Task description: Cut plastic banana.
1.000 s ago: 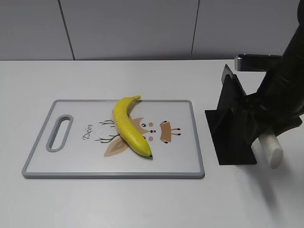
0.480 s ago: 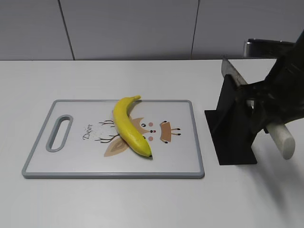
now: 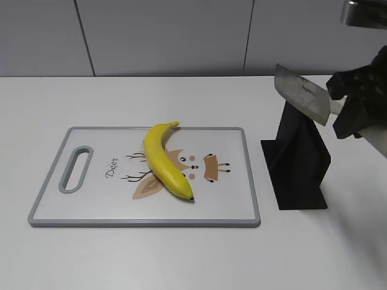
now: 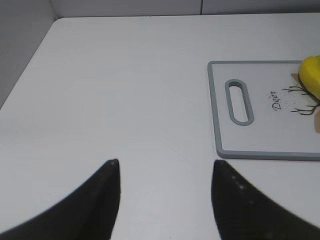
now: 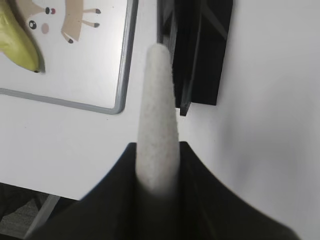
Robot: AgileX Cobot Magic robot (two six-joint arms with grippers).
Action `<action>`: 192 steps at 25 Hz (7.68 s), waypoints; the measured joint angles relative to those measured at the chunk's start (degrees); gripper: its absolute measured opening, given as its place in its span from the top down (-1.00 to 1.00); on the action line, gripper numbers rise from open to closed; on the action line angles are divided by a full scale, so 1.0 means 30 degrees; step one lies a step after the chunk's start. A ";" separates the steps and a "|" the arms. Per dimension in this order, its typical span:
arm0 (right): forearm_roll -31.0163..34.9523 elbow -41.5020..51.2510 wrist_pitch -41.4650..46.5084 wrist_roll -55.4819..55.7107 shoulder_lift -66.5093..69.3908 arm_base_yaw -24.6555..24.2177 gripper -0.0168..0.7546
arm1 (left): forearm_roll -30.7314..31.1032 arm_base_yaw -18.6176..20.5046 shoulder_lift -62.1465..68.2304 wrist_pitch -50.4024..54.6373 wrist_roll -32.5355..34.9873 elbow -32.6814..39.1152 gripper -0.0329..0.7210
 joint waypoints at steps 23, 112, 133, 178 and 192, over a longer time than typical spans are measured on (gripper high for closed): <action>0.3079 -0.0447 -0.1397 -1.4816 -0.0661 0.0000 0.50 | -0.1931 -0.0100 0.3218 -0.2300 0.2763 -0.0579 -0.55; 0.7264 -1.0270 0.0842 -3.0655 1.6074 0.0021 0.48 | -1.0485 -0.6144 3.6940 -0.7728 2.8001 -1.4163 0.92; 0.5886 -1.1482 0.0708 -2.9861 1.6564 0.0163 0.46 | -1.1025 -0.6162 3.7842 -0.8631 2.7975 -1.4228 0.94; 0.1893 -1.2926 0.3957 -1.4086 0.8256 0.1105 0.51 | -0.2541 -0.3063 2.7823 -0.0360 0.7545 -1.4112 -0.64; -0.0460 -1.2112 0.4065 -0.4826 0.5740 0.1105 0.51 | -0.0137 -0.0643 2.3348 0.2381 0.3018 -1.3977 -0.53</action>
